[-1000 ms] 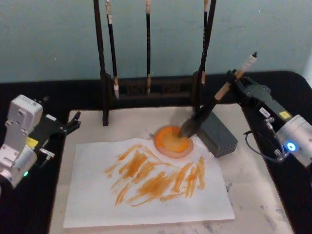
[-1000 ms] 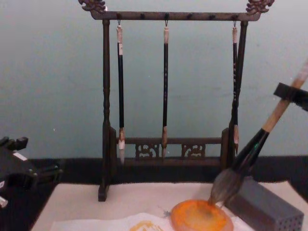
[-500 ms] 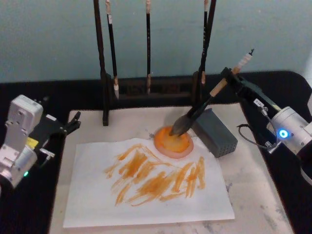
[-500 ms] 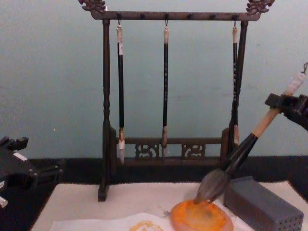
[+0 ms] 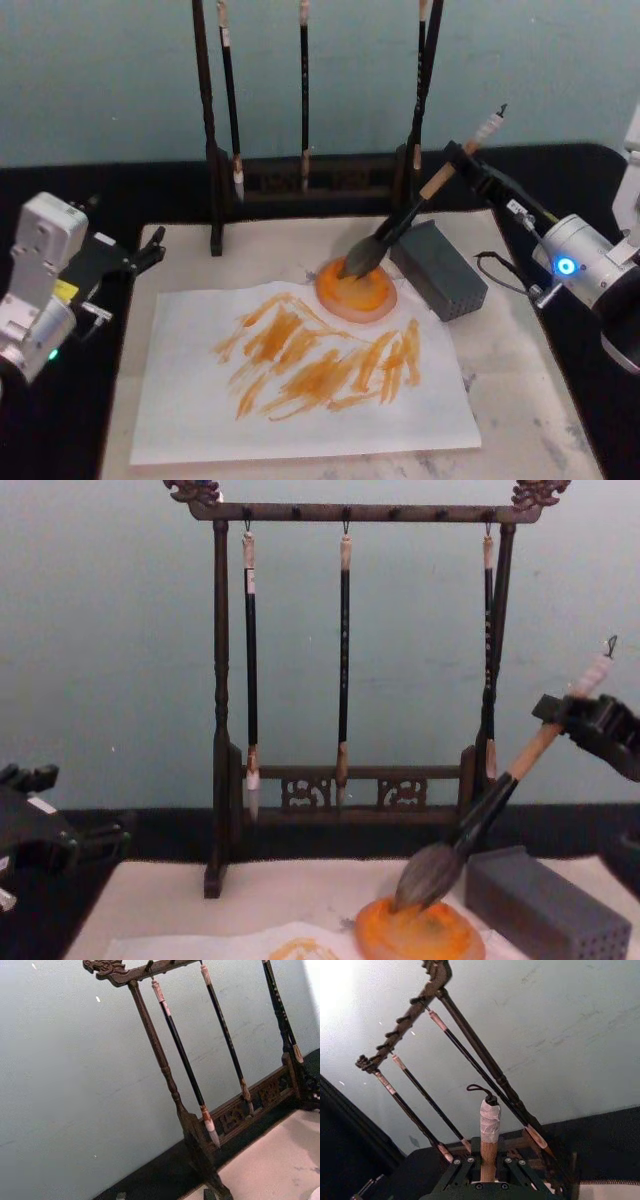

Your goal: Pick up the brush from the inkstone, write on the paper, then place the brush back to its original position.

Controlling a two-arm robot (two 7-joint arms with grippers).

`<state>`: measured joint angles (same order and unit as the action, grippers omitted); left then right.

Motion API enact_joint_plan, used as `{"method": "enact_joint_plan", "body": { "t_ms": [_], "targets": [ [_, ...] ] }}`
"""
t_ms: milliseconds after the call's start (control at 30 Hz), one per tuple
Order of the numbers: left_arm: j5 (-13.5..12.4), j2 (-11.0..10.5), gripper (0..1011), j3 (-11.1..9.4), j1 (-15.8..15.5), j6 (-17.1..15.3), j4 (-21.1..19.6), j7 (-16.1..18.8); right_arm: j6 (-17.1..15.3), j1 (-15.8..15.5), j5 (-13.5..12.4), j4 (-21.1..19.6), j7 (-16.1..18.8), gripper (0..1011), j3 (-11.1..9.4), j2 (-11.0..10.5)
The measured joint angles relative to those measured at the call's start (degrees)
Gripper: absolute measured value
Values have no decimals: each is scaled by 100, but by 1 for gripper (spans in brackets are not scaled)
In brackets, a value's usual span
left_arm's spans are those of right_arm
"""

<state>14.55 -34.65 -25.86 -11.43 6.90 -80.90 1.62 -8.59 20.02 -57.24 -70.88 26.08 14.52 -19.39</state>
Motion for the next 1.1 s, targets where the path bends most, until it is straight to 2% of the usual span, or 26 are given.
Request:
{"method": "enact_joint_plan", "body": {
  "t_ms": [233,1100],
  "targets": [
    [0,0,1001,0,0,0,0,0,-3,120,-124,233,21,175,96,-15],
    [0,0,1001,0,0,0,0,0,-52,285,-559,598,20,175,380,-92]
  ]
}}
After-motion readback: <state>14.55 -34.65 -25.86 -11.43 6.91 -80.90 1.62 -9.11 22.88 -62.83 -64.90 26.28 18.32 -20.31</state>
